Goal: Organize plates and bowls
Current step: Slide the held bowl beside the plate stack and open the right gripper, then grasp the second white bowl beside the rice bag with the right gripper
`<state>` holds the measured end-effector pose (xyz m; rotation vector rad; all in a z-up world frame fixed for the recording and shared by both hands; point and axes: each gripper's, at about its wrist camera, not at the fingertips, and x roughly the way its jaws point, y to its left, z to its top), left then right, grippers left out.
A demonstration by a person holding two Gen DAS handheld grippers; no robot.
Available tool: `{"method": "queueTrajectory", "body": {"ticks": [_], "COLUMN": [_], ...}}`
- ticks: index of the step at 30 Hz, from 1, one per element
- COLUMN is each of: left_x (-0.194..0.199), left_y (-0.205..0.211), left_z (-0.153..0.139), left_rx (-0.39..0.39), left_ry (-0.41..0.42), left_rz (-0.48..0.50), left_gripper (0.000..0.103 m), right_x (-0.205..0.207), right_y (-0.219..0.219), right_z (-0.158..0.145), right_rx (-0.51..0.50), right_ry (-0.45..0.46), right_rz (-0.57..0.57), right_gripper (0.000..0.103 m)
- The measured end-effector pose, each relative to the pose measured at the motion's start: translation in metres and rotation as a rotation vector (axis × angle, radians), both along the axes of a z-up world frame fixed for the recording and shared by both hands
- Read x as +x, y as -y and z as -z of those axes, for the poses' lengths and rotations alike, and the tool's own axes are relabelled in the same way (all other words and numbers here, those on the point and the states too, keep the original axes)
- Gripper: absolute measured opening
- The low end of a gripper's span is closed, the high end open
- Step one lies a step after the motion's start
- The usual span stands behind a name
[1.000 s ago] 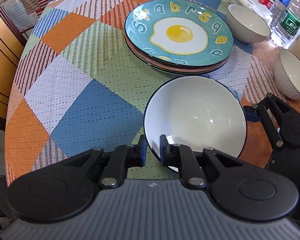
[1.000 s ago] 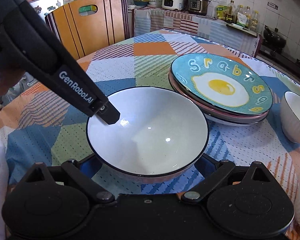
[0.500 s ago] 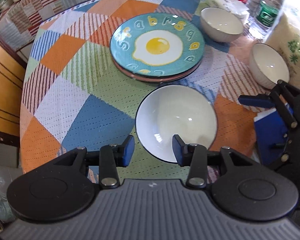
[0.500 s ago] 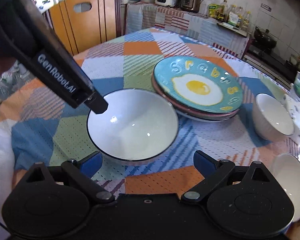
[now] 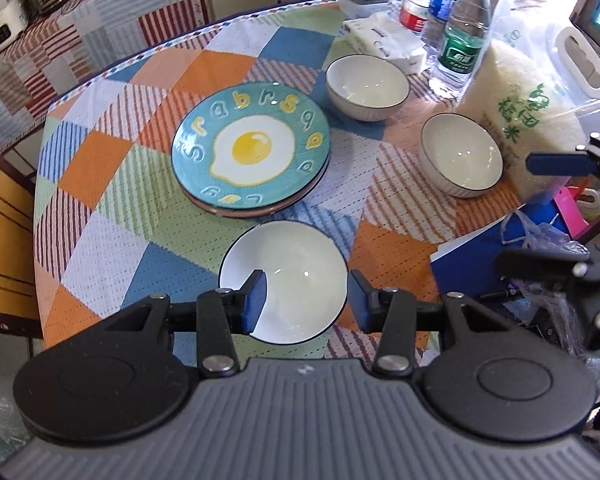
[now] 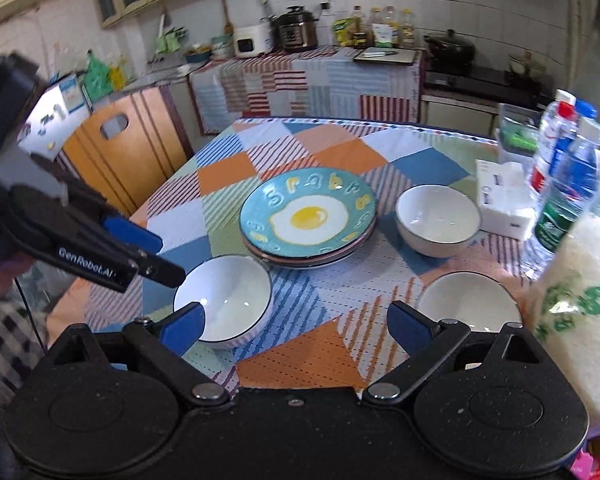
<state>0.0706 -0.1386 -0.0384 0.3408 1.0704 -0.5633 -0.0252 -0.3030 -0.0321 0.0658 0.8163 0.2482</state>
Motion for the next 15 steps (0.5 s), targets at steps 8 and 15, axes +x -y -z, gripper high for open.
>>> {"method": "queueTrajectory", "body": {"ticks": [8,15], "left_x": [0.002,0.017], "left_y": [0.038,0.077], "left_z": [-0.004,0.008], "left_rx": [-0.011,-0.048], "left_ry": [0.003,-0.011], "left_rz": [0.077,0.107], "left_gripper": [0.048,0.053], "right_x": [-0.002,0.004], "right_y": [0.029,0.044], "right_z": [0.007,0.046], "right_rx": [-0.035,-0.068], "right_ry": [-0.026,-0.097], "right_rz": [0.124,0.229], "right_gripper": [0.099,0.099]}}
